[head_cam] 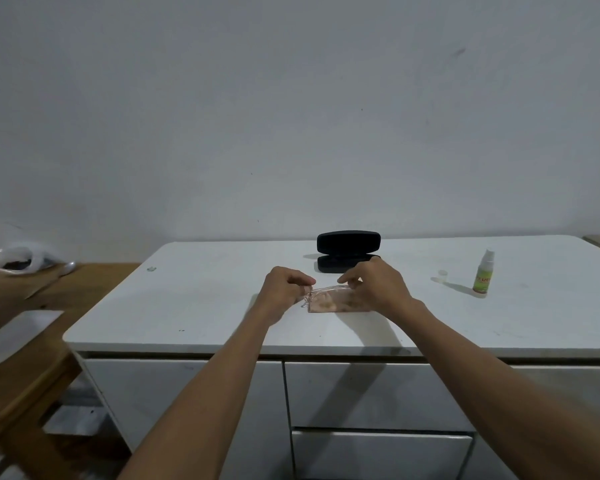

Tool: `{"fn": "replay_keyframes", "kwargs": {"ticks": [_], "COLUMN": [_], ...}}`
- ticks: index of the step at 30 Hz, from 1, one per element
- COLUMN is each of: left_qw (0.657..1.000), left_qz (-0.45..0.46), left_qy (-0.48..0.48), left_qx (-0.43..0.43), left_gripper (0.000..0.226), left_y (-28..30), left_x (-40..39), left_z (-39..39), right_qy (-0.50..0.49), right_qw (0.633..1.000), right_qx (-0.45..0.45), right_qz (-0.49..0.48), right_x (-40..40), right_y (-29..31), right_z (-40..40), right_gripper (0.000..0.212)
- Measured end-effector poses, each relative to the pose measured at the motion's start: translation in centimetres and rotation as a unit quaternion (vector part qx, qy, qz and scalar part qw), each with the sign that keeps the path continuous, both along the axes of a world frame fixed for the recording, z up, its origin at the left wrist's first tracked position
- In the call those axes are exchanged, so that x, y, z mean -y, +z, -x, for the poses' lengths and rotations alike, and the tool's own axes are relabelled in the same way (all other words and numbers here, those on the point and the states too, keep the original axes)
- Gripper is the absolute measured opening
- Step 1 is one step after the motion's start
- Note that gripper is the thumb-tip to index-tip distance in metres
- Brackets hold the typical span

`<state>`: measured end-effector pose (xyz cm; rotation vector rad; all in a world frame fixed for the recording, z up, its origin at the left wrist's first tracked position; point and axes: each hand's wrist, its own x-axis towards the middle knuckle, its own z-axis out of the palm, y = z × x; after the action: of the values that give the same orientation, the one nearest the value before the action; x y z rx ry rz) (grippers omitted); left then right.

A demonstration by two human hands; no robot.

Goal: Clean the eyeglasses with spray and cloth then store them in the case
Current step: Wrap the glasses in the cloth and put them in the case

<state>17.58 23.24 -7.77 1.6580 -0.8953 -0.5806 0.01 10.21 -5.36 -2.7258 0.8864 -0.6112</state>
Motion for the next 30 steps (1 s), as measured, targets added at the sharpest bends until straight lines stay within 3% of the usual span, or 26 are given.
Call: {"fn": "replay_keyframes", "kwargs": {"ticks": [4,9,13,20,30], "left_qw": [0.996,0.957,0.929,0.92,0.943], "left_qz": [0.015,-0.068,-0.12,-0.142,-0.122], "left_qy": [0.01,-0.046,-0.071,-0.068,-0.068], "left_qx": [0.086,0.278,0.343,0.358,0.301], "left_gripper": [0.019,0.047,0.064,0.058,0.052], "left_y": [0.7,1.3,1.4,1.9,1.5], "left_x": [-0.7,-1.3,-1.5,-1.5,-1.4], "left_z": [0.8,1.0,1.3,1.4,1.1], "right_qy": [-0.004,0.046,0.063,0.075,0.086], "right_qw": [0.998,0.999,0.998,0.996,0.991], "right_qx": [0.057,0.01,-0.008,-0.014,-0.048], "right_qz": [0.0,-0.008,-0.009,-0.048,-0.09], "right_x": [0.4,0.8,0.6,0.6,1.5], "right_y": [0.0,-0.2,-0.4,-0.1,-0.1], "right_z": [1.0,2.7,3.0,3.4,2.9], "right_gripper": [0.024,0.035,0.043,0.034,0.044]}}
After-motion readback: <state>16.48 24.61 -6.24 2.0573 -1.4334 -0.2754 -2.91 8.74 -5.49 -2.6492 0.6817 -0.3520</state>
